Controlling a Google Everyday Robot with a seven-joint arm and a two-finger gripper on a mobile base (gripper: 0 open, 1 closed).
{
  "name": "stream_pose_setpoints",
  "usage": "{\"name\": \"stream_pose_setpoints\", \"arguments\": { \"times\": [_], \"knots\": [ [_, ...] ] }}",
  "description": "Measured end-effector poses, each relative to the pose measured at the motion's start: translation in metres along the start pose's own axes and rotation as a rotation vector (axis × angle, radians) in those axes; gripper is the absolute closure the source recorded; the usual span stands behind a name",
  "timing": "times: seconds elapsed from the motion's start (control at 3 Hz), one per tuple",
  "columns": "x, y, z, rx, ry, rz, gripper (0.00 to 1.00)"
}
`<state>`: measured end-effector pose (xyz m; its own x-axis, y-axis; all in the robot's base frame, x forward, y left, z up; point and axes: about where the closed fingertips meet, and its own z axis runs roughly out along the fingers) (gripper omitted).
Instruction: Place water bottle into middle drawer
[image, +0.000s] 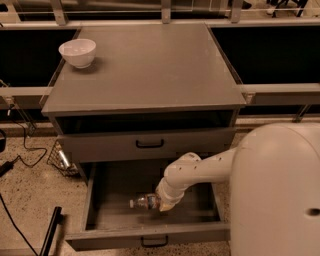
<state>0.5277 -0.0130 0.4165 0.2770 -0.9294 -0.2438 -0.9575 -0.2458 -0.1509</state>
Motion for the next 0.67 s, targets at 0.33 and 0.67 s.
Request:
{"name": "stream_pose_setpoints", "arguments": {
  "times": [0.33,0.67],
  "knots": [
    [0.019,0.001,0.026,-0.010,0.034,0.027,1.00],
    [0.032,0.002,0.044,-0.020,0.061,0.045,1.00]
  ]
}}
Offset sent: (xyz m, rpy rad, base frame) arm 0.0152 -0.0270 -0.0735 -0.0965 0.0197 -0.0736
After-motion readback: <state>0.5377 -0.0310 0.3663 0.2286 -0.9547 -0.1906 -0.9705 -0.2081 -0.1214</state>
